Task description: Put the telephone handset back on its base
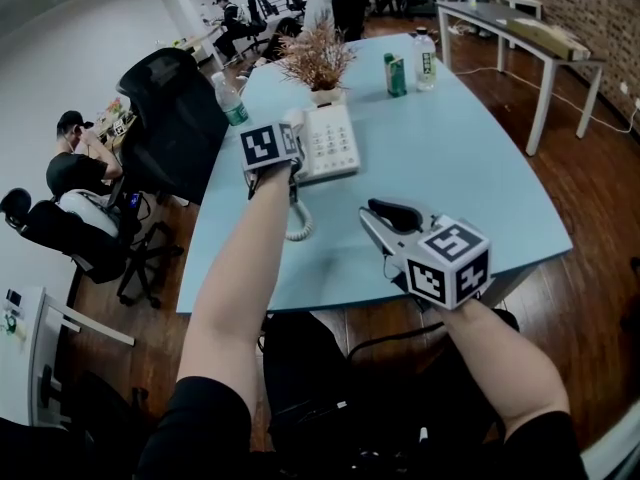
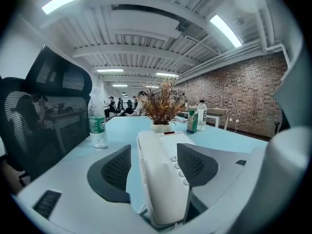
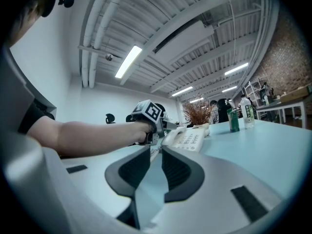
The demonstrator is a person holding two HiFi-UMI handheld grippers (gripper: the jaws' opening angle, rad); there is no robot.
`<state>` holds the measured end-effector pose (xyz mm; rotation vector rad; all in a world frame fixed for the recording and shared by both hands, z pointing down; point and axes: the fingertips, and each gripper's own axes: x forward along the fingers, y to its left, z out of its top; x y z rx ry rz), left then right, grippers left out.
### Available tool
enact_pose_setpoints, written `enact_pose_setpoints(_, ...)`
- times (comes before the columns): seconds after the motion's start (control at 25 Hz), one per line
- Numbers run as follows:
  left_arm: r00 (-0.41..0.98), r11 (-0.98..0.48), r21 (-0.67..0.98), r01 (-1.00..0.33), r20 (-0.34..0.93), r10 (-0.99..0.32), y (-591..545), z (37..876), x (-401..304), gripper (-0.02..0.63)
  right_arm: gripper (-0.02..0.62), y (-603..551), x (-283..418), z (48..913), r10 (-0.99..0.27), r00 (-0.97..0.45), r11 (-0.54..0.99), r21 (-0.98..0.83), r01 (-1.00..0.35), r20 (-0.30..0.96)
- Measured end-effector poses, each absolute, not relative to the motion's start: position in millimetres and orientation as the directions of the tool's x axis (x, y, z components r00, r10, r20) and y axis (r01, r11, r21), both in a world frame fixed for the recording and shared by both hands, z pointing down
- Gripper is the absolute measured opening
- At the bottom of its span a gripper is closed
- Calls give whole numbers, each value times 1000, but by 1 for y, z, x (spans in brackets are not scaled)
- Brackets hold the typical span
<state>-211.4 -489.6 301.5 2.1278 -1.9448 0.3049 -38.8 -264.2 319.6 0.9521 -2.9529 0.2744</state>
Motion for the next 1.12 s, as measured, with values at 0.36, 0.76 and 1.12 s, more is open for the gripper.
enact_pose_setpoints(0.36,267,-249,117,-961,171,-949,-425,271,-203,290,84,-264,-40,321,-576,-813,802,-133,-583,87)
enact_pose_setpoints(0.76,422,-423,27,-906,-34,-906,-288,237,-188,38,63,-267,-37,324,-594,-798,790,-114,-602,99)
enact_pose_setpoints(1.12,462,-466,59,-883,-71,-884,-240,254,-196,0,26,-269,-38,328,-619,-776,776,-60,-628,124)
